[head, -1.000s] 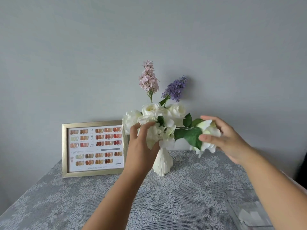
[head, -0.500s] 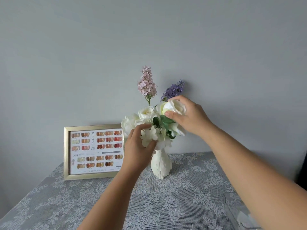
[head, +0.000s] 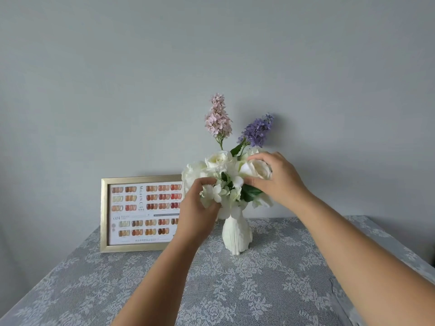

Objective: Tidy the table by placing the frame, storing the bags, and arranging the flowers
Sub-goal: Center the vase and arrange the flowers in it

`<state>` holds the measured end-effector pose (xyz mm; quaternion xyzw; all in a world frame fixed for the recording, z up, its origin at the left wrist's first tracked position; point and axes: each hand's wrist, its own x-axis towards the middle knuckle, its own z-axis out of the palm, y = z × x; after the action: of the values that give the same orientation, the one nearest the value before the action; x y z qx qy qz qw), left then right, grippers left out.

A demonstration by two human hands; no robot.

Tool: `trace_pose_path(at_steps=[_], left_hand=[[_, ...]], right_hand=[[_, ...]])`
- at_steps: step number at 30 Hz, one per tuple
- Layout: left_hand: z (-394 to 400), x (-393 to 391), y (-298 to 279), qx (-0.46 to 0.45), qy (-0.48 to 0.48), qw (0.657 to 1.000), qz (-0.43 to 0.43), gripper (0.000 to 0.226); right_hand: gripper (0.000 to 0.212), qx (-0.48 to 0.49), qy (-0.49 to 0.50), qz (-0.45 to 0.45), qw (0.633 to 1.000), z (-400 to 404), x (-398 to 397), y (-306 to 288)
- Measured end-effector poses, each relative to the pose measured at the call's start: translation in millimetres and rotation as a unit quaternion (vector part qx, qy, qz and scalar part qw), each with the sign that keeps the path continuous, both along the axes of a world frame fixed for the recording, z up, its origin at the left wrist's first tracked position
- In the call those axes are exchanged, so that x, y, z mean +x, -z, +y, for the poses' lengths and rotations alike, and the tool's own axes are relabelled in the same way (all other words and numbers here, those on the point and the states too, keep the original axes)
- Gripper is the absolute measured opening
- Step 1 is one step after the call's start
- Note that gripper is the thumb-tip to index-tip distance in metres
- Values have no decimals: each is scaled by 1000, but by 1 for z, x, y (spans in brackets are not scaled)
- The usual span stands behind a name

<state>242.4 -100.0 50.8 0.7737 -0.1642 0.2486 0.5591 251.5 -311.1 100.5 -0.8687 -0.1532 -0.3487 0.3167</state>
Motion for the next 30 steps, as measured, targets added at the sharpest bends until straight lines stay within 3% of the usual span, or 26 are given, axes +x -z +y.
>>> trace_pose_path(at_steps=[6,9,12,14,19,21,26,30], left_hand=[[9,-8,3,58,35,997,-39,42],[26,-7,3,-38,35,998,-44,38],[38,11,-1,-163,-21,986,24,35],[37,25,-1,-172,-36,980,93,39],[27,44,-2,-257,89,940,207,58],[27,50,-8,-256,101,939,206,63],[23,53,-18,-179,42,980,69,32],[17,49,-17,-102,12,993,51,27]], right_hand=[[57,-25,-2,22,999,6,-6,6],[57,-19,7,-19,1000,1,-12,-4],[49,-1,31,-55,998,4,-9,-12],[45,-6,45,-28,999,9,-3,-13],[42,59,-19,48,997,15,8,-3],[39,77,-28,28,996,15,9,-2],[36,86,-35,21,995,12,10,0],[37,91,-40,26,995,16,11,3]])
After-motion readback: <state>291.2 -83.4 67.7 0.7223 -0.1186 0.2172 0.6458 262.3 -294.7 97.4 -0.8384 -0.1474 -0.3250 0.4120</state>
